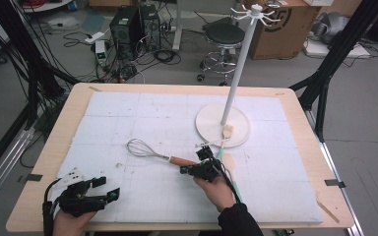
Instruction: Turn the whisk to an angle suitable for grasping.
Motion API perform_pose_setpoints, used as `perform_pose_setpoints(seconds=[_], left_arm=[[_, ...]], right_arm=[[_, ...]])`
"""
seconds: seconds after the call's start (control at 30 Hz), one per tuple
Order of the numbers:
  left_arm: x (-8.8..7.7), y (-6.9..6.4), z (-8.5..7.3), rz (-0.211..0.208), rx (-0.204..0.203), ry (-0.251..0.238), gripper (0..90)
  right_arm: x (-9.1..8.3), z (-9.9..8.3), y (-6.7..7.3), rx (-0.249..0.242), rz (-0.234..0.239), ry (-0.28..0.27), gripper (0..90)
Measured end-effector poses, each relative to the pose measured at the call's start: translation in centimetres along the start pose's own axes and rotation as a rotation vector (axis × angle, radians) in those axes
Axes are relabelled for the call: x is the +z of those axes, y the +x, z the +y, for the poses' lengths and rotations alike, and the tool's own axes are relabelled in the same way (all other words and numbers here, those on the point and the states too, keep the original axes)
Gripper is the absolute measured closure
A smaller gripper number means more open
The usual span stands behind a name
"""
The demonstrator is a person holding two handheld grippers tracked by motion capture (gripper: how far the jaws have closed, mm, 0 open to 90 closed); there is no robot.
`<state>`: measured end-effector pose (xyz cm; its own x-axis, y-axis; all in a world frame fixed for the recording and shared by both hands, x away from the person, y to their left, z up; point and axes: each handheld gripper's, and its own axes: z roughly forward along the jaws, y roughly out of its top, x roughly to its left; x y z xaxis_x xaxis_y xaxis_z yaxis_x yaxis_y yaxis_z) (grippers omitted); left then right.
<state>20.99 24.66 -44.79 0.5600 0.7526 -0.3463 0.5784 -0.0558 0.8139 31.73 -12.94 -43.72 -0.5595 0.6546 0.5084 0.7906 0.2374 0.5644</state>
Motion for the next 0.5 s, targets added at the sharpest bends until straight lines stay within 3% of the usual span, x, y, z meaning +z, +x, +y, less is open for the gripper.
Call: perform_pose_setpoints(seconds=[0.2,0.33,0.5], left_arm=[[0.3,-0.1,0.0,-0.006,0.003,0.005,21.2],[0.4,-0.1,0.2,-0.011,0.003,0.017,21.0],[0.2,-0.2,0.3,-0.035,-0.003,0.021,21.0]], right_arm=[[1.7,3.5,1.2,0.001,-0.017,-0.035,89.5],[3.7,5.3,1.3,0.027,-0.02,-0.018,89.5],[5.6,6.1,1.0,0.046,-0.055,0.02,89.4]])
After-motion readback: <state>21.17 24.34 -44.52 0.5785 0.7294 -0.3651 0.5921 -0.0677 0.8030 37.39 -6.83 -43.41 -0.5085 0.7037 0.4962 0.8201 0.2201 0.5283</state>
